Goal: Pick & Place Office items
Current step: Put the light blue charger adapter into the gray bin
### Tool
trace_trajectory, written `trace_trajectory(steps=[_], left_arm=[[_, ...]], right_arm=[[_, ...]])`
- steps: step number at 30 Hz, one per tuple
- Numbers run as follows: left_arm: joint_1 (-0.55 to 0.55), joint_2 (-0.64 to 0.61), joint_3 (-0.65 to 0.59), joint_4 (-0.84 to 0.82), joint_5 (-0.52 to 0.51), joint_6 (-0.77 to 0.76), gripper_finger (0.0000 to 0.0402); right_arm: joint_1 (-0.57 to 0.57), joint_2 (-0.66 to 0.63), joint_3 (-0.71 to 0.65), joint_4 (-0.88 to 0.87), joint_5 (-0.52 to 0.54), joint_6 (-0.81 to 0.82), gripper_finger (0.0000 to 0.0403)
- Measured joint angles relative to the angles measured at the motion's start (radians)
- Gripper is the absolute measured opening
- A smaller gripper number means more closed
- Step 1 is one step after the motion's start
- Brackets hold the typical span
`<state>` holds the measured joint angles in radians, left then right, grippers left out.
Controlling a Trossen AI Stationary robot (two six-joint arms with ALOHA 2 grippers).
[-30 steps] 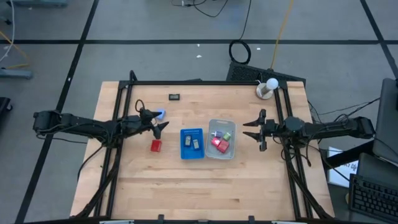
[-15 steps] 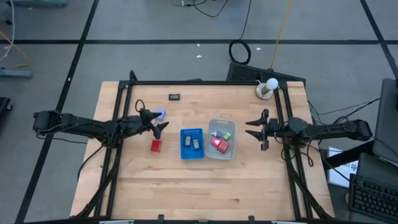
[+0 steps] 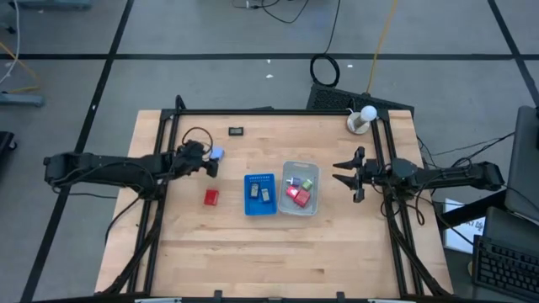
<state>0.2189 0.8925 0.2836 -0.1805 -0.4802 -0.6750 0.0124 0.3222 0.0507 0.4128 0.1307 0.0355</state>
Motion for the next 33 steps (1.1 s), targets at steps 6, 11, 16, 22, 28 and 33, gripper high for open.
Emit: trace_trajectory(steps=[6,11,16,22,28,33], left_arm=[[0.053,0.065,0.101,-0.082,0.022,0.031,0.0335],[0.094,0.206,0.14,-0.106,0.026,0.054,0.0335],[0.14,0.324,0.165,-0.106,0.032,0.011,0.0335],[0.154,0.399,0.207,-0.1,0.06,0.011,0.0335],[0.146,0.405,0.22,-0.096,0.099,-0.023,0.0335],[0.144,0.406,0.22,-0.081,0.116,-0.033,0.0335]], right_arm=[[0.0,0.0,-0.001,0.003,0.0,-0.002,0.0155],[0.0,0.0,-0.001,0.003,0.0,0.005,0.0155],[0.0,0.0,-0.001,0.002,0.0,0.004,0.0155],[0.0,0.0,-0.002,0.002,0.0,0.005,0.0155],[0.0,0.0,-0.002,0.002,0.0,0.005,0.0155],[0.0,0.0,-0.002,0.001,0.0,0.005,0.0155]])
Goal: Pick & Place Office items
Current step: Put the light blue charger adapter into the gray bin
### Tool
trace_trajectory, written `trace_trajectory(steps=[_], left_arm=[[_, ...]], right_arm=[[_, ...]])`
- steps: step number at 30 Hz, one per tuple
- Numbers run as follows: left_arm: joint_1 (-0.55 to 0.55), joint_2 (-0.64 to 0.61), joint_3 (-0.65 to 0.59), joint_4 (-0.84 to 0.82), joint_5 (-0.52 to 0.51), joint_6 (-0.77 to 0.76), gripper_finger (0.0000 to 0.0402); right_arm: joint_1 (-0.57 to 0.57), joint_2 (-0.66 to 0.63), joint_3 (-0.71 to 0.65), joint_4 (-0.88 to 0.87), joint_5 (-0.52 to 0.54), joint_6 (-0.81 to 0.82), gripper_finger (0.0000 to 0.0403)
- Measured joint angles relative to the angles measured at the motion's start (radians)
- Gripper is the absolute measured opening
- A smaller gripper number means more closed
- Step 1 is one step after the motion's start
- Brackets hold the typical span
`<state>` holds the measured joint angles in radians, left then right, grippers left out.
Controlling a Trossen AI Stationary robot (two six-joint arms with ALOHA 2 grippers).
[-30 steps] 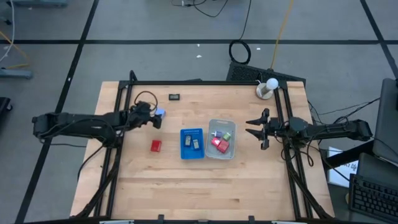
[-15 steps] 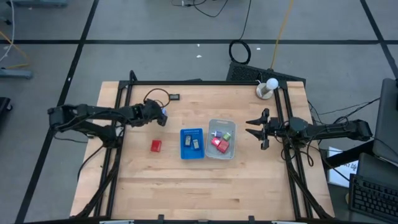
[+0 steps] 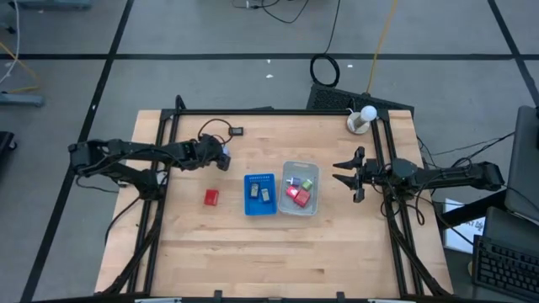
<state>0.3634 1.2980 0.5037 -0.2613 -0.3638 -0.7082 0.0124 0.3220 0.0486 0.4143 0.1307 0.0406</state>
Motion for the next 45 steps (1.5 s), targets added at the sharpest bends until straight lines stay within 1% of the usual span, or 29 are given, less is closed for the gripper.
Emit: trace_trajectory(steps=[2,6,9,15,19,22,25,31,42,45], left_arm=[[0.0,0.001,0.0,0.028,0.011,0.0,0.0335],[0.0,0.001,0.0,0.103,0.065,0.023,0.0335],[-0.009,0.001,0.0,0.111,0.085,0.022,0.0335],[-0.045,0.001,-0.001,0.033,0.003,-0.038,0.0335],[-0.069,0.001,-0.001,0.037,0.001,-0.063,0.0335],[-0.091,0.024,-0.001,0.068,-0.008,-0.065,0.0335],[-0.108,0.079,-0.001,0.099,-0.04,-0.068,0.0335],[-0.112,0.169,-0.001,0.126,-0.053,-0.102,0.0335],[-0.113,0.182,0.001,0.099,-0.084,-0.089,0.0334],[-0.117,0.182,0.001,0.091,-0.088,-0.086,0.0314]], right_arm=[[0.0,0.0,0.0,0.0,0.0,0.0,0.0155],[0.0,0.0,0.0,0.0,0.0,0.001,0.0155],[0.0,0.0,0.0,0.0,0.0,0.007,0.0155],[0.0,0.0,0.0,0.0,0.0,0.008,0.0155],[0.0,0.0,0.0,0.0,0.0,0.008,0.0155],[0.0,0.0,0.0,0.0,0.0,0.008,0.0155],[0.0,0.0,0.0,0.0,0.0,0.008,0.0155],[0.0,0.002,0.0,0.0,0.0,0.019,0.0155],[0.0,0.003,0.0,-0.001,0.0,0.019,0.0155],[0.0,0.003,0.0,-0.001,0.0,0.019,0.0155]])
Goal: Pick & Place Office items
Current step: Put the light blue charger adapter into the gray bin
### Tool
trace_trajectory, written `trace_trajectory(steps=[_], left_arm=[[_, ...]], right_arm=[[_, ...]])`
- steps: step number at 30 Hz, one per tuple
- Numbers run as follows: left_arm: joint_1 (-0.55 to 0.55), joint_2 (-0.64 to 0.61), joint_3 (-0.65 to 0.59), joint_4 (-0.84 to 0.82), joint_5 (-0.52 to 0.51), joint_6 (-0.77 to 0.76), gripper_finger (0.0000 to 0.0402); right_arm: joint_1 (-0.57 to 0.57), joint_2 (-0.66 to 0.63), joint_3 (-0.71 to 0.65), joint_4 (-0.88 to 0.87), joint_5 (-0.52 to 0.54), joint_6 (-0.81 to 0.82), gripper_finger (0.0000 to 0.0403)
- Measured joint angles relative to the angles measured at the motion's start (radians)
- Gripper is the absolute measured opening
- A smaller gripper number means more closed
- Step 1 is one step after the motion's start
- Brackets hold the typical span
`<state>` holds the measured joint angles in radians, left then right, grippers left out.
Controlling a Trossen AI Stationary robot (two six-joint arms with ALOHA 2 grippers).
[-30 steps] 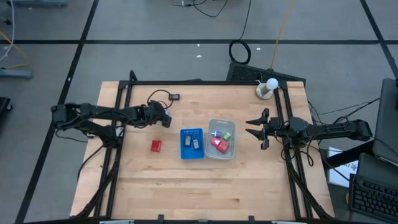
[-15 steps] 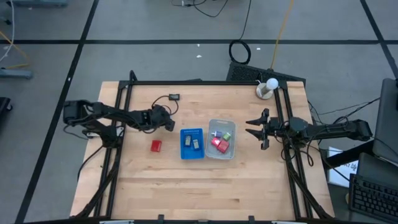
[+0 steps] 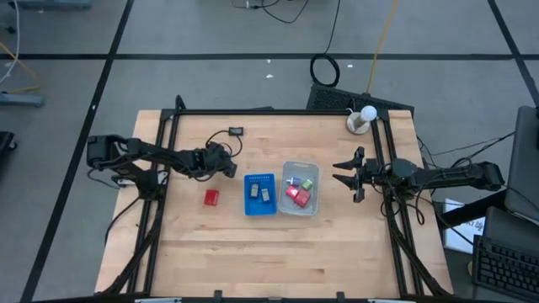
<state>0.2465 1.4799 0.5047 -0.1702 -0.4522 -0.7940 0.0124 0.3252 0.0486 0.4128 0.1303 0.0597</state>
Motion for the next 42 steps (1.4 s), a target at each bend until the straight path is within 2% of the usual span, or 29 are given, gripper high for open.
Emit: trace_trajectory(steps=[7,13,19,26,32,35,42], left_arm=[[-0.001,0.001,-0.001,-0.016,-0.003,0.036,0.0217],[0.0,0.001,-0.001,-0.016,-0.01,0.134,0.0216],[-0.001,-0.007,-0.003,-0.028,-0.078,0.204,0.0219],[0.0,-0.128,-0.005,-0.042,-0.089,0.236,0.0218],[-0.038,-0.304,-0.005,-0.034,-0.034,0.243,0.0218],[-0.072,-0.378,-0.004,0.003,0.029,0.254,0.0218],[-0.186,-0.447,-0.004,0.149,0.204,0.31,0.0218]], right_arm=[[0.0,0.0,0.0,0.0,0.0,0.0,0.0155],[0.0,0.0,0.0,0.0,0.0,0.0,0.0155],[0.0,0.0,0.0,0.0,0.0,0.004,0.0155],[0.0,0.001,0.0,-0.001,0.0,0.007,0.0155],[0.0,0.002,0.0,-0.001,0.0,0.007,0.0155],[0.0,0.01,0.0,-0.005,0.0,0.008,0.0155],[0.0,0.052,0.0,0.01,0.002,0.008,0.0155]])
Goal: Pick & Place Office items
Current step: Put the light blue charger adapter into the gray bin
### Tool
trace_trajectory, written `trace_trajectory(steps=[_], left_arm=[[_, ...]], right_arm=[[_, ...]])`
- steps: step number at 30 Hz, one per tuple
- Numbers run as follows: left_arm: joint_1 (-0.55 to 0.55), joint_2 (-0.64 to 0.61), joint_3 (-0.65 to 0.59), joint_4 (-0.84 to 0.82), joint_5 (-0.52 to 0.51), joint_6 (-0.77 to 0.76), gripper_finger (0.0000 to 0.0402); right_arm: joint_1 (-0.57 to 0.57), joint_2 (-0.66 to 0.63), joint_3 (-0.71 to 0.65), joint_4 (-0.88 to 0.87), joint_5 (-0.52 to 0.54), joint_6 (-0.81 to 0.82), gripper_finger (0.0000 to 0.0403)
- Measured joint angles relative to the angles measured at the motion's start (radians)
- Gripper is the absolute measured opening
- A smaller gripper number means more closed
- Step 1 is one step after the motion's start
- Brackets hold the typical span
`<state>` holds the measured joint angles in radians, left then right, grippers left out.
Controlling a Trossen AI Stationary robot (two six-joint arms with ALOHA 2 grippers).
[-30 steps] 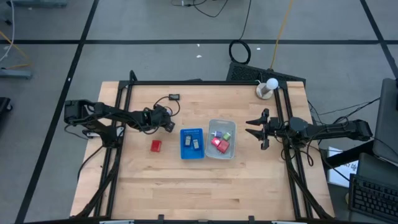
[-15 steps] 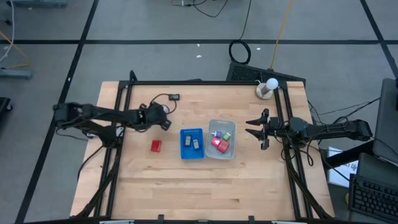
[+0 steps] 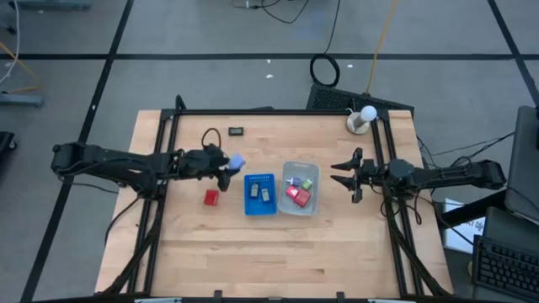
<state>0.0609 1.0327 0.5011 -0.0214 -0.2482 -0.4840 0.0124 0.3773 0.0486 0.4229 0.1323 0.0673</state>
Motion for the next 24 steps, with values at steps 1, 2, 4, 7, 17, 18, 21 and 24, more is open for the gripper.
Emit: trace_trajectory(steps=[1,2,4,7,17,18,21,24], left_arm=[[-0.018,0.0,0.0,0.034,0.025,0.014,0.0218],[-0.035,0.0,0.0,0.066,0.048,0.029,0.0218],[-0.063,0.0,0.0,0.12,0.079,0.046,0.0218],[-0.094,0.0,0.0,0.161,0.092,0.057,0.0218],[-0.117,0.042,0.001,0.292,0.305,-0.065,0.0218],[-0.117,0.054,0.001,0.311,0.331,-0.077,0.0219],[-0.117,0.095,0.002,0.357,0.354,-0.094,0.0221],[-0.107,0.137,0.002,0.396,0.376,-0.129,0.0217]], right_arm=[[0.0,0.011,0.0,0.005,0.003,0.0,0.0155],[0.0,0.023,0.0,0.013,0.004,0.0,0.0155],[0.0,0.05,0.0,0.038,0.021,0.0,0.0155],[0.001,0.094,0.0,0.07,0.051,0.0,0.0155],[0.001,0.278,0.015,0.269,0.051,0.0,0.0155],[0.001,0.304,0.026,0.273,0.051,0.0,0.0155],[0.002,0.389,0.065,0.26,0.051,0.0,0.0155],[0.003,0.481,0.125,0.278,0.051,-0.008,0.0155]])
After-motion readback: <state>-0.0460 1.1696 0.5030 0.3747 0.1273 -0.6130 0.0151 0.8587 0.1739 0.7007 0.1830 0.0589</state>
